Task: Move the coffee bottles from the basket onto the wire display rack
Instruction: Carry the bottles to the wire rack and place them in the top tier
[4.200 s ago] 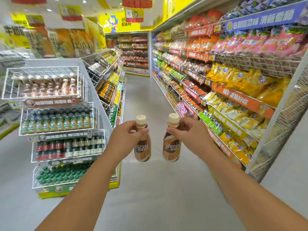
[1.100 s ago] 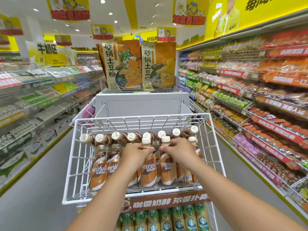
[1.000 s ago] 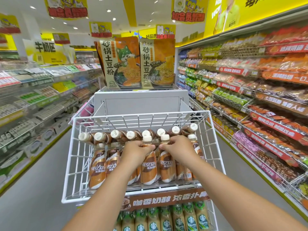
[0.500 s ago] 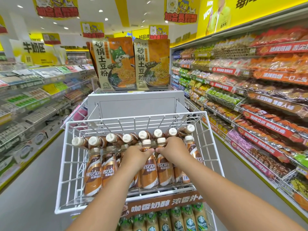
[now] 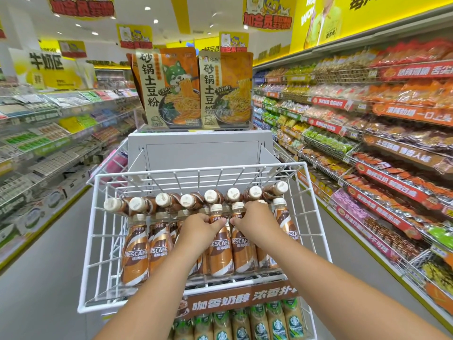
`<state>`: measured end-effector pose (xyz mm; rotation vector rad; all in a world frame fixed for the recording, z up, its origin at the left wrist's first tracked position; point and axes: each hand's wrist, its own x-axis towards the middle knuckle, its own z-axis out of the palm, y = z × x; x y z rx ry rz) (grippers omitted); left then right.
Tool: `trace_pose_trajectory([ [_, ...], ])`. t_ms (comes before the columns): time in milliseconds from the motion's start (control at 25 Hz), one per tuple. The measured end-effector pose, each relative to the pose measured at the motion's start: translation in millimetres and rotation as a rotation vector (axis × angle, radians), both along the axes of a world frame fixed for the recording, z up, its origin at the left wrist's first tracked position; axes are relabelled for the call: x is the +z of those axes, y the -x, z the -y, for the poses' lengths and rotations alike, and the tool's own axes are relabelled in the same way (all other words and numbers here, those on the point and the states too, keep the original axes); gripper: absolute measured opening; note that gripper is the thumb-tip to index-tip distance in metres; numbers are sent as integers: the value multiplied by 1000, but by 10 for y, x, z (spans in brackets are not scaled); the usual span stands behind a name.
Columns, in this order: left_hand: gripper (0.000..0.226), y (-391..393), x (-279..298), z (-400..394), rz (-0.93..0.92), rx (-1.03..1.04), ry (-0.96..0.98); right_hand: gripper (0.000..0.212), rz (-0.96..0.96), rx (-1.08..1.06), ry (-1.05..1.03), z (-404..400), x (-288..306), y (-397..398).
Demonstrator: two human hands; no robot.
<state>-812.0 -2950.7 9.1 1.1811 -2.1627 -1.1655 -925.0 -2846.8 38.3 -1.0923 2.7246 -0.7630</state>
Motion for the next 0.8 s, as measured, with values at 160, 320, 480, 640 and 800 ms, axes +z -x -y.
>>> trace_pose_trajectory([
  [160, 60, -117, -7, -6, 73, -60, 185, 40, -98, 35, 67, -122, 5, -54],
  [320, 64, -287, -46, 67, 203, -152, 552, 52, -218, 158, 68, -289, -94, -116],
  [480, 74, -470, -166, 125, 369, -290, 717, 69, -340, 207, -46, -434, -310, -151],
  [640, 78, -579, -361, 86, 435, -287, 854, 78, -410, 166, -199, -509, -494, -222],
  [800, 79, -670, -397, -53, 448, -257, 830, 79, -402, 146, -235, -596, -544, -339],
])
